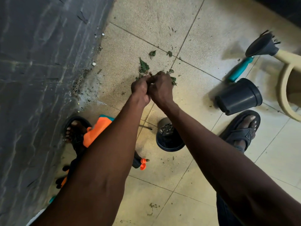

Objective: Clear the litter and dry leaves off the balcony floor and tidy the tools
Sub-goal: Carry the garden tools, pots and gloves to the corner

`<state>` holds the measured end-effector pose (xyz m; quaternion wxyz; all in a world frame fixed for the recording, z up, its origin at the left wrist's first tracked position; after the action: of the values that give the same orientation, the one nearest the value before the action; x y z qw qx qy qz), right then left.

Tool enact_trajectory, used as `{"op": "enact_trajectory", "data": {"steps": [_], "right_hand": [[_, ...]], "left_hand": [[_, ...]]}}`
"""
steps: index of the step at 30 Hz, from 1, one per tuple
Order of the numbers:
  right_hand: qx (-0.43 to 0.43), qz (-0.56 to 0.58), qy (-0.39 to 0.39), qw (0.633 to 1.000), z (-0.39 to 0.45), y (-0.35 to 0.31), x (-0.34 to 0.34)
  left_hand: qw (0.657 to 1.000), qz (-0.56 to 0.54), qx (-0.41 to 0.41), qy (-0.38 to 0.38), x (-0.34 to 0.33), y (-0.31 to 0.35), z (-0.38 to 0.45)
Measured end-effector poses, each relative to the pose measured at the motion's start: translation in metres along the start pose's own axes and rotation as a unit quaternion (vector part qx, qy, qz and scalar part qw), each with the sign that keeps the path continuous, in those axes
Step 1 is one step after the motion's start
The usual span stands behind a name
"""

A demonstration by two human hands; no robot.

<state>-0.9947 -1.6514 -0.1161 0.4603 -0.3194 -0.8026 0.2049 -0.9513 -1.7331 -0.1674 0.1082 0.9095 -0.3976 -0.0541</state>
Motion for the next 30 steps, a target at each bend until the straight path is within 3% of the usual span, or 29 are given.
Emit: {"op": "enact_trajectory", "data": {"steps": [2,4,7,9,12,16,19,21,25,28,30], "right_hand": [[-0.064,0.126,-0.071,0.987,0.0,0.01,0.002],[-0.158,0.187,-0.006,0.97,0.001,0.044,0.014],[-0.297,0.14,0.088,0.94,-0.004,0.099,0.023],[-0.348,0.106,0.055,0.93,-0.003,0.112,0.014],[-0.299,0.039,0.016,0.953,0.011,0.09,0.0],[-0.184,0.064,0.019,0.981,0.026,0.05,-0.017],[-0.258,0.103,0.071,0.958,0.009,0.064,-0.015],[-0.318,0.077,0.048,0.944,-0.006,0.075,-0.025],[-0.266,0.096,0.005,0.959,0.009,0.061,-0.045],[-0.211,0.201,0.072,0.954,0.029,0.046,-0.028],[-0.202,0.202,0.154,0.946,0.026,0.05,-0.006]], "left_hand": [[1.0,0.009,-0.009,0.022,0.007,0.005,0.005],[0.999,0.008,-0.007,0.038,0.013,0.009,0.011],[0.999,0.011,-0.006,0.049,0.019,0.013,0.017],[0.999,0.027,-0.008,0.044,0.018,0.013,0.019],[0.998,0.042,-0.014,0.046,0.017,0.012,0.023],[0.997,0.05,-0.01,0.061,0.024,0.007,0.024],[0.996,0.041,-0.005,0.084,0.035,0.008,0.021],[0.994,0.04,-0.005,0.1,0.043,0.009,0.021],[0.994,0.055,-0.009,0.093,0.045,0.012,0.02],[0.995,0.06,-0.01,0.085,0.046,0.016,0.022],[0.995,0.056,-0.008,0.081,0.047,0.018,0.022]]}}
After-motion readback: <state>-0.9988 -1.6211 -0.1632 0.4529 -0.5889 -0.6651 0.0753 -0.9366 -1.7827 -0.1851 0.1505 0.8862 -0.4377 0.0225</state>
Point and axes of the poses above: each hand's wrist, its own z-axis towards the middle knuckle, its own x-axis out of the back of the hand, y = z × x, the point moved 7 cm from there along z, towards the middle knuckle, and after that the axes turned 1 degree about y, right-handed, at the moved point
